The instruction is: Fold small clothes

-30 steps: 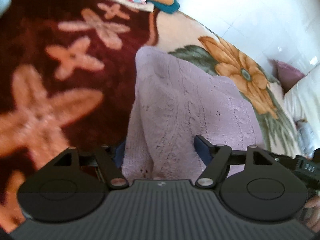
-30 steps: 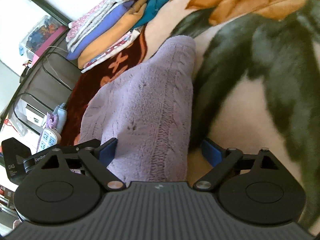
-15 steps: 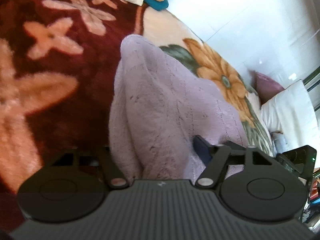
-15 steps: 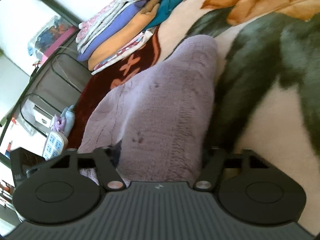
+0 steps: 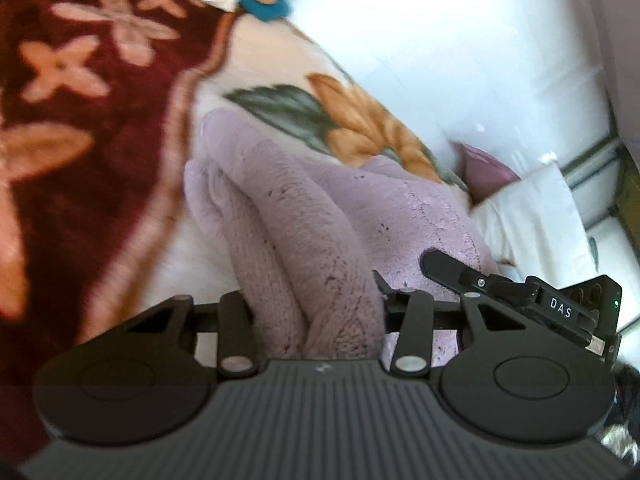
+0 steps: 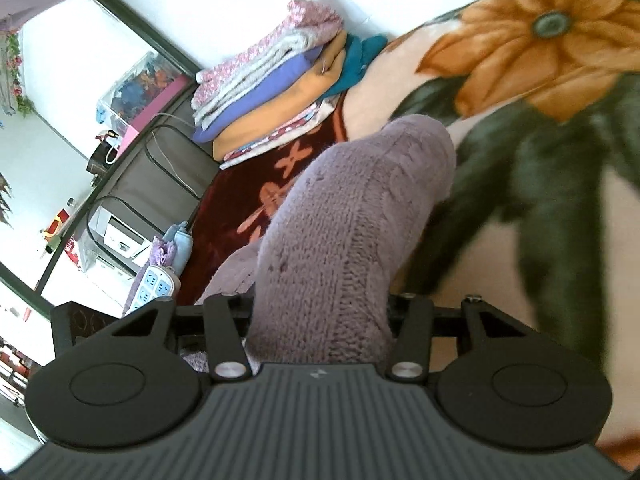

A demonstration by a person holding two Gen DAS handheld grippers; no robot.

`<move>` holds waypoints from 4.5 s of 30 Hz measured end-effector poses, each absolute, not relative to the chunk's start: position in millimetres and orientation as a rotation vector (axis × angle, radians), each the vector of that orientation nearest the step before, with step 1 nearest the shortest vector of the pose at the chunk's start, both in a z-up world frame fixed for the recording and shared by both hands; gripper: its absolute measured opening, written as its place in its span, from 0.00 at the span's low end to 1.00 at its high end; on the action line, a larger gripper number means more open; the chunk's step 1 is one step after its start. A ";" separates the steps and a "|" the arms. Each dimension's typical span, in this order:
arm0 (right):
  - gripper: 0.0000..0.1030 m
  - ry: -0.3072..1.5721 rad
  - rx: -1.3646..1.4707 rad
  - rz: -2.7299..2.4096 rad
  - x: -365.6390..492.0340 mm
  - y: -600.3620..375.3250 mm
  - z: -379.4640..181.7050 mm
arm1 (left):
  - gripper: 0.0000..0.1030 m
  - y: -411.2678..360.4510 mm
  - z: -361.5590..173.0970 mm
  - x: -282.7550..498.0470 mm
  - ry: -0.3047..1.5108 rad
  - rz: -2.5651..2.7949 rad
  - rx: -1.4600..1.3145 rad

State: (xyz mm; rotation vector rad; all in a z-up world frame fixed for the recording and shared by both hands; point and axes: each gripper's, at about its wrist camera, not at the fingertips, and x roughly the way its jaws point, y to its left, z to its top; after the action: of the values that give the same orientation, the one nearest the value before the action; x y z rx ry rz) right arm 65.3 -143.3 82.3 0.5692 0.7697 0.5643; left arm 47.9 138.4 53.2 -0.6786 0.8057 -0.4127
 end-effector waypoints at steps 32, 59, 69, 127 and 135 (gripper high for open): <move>0.44 0.678 0.350 0.341 -77.7 -212.6 50.7 | 0.59 46.1 59.0 -42.4 0.784 -0.246 -0.105; 0.92 0.705 0.116 0.211 -141.9 -169.8 15.0 | 0.77 25.2 31.9 -92.2 0.884 -0.087 -0.162; 0.97 0.741 0.097 0.197 -137.6 -165.9 -11.8 | 0.87 -6.5 12.5 -101.7 0.844 -0.035 -0.006; 0.98 0.735 0.101 0.192 -135.4 -167.5 -15.2 | 0.99 -20.4 3.8 -101.1 0.843 0.006 0.067; 0.98 0.735 0.100 0.191 -135.7 -167.3 -15.1 | 0.99 -20.7 3.7 -101.2 0.844 0.006 0.067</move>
State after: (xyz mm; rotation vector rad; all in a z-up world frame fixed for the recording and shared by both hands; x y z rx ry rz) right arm -135.7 -167.3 -15.1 0.1005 0.7353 0.1915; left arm -101.2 -20.7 3.7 0.0673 0.8437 0.0062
